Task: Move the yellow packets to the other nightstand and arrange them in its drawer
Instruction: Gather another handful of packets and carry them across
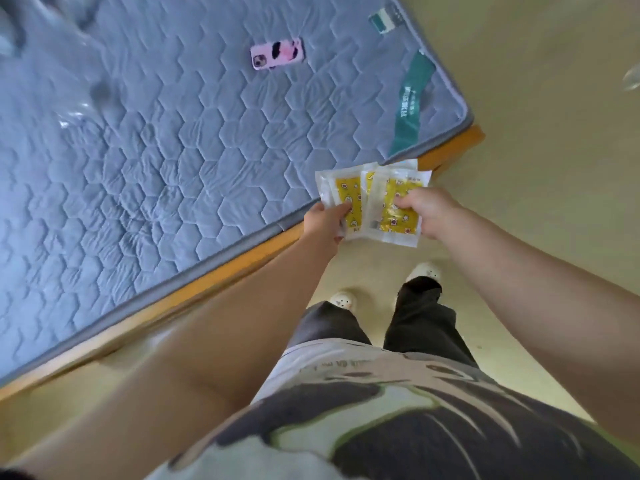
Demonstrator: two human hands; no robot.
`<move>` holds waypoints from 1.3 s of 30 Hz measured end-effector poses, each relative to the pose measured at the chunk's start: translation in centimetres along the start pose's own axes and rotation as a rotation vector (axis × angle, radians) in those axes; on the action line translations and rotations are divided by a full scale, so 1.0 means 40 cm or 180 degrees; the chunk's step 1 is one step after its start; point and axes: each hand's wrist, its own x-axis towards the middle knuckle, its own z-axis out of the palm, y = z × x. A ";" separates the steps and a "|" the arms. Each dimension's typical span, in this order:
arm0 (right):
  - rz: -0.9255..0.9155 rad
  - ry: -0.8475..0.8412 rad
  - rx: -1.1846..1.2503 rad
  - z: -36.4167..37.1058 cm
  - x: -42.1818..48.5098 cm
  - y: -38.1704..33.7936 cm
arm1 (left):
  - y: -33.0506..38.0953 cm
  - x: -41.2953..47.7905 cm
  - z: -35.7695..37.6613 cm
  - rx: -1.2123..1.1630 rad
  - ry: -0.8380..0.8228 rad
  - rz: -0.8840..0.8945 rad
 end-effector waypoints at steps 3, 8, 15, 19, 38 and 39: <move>-0.0147 -0.0341 -0.0439 -0.013 0.094 -0.137 | 0.056 0.016 0.066 -0.0580 0.0280 0.0032; -0.0372 -0.0705 -0.1238 -0.024 0.133 -0.362 | 0.153 0.030 0.165 -0.1420 0.0681 0.0162; -0.0608 -0.0982 -0.2067 0.033 0.242 -0.636 | 0.320 0.105 0.271 -0.2087 0.1179 0.0340; -0.0937 -0.0884 -0.2345 0.015 0.304 -0.821 | 0.474 0.182 0.390 -0.2268 0.1172 0.0408; -0.1155 -0.0915 -0.2151 -0.489 0.833 -1.903 | 1.302 0.505 1.337 -0.2615 0.1003 0.0692; -0.1171 -0.0926 -0.2141 -0.501 0.848 -1.950 | 1.342 0.513 1.362 -0.2559 0.1018 0.0717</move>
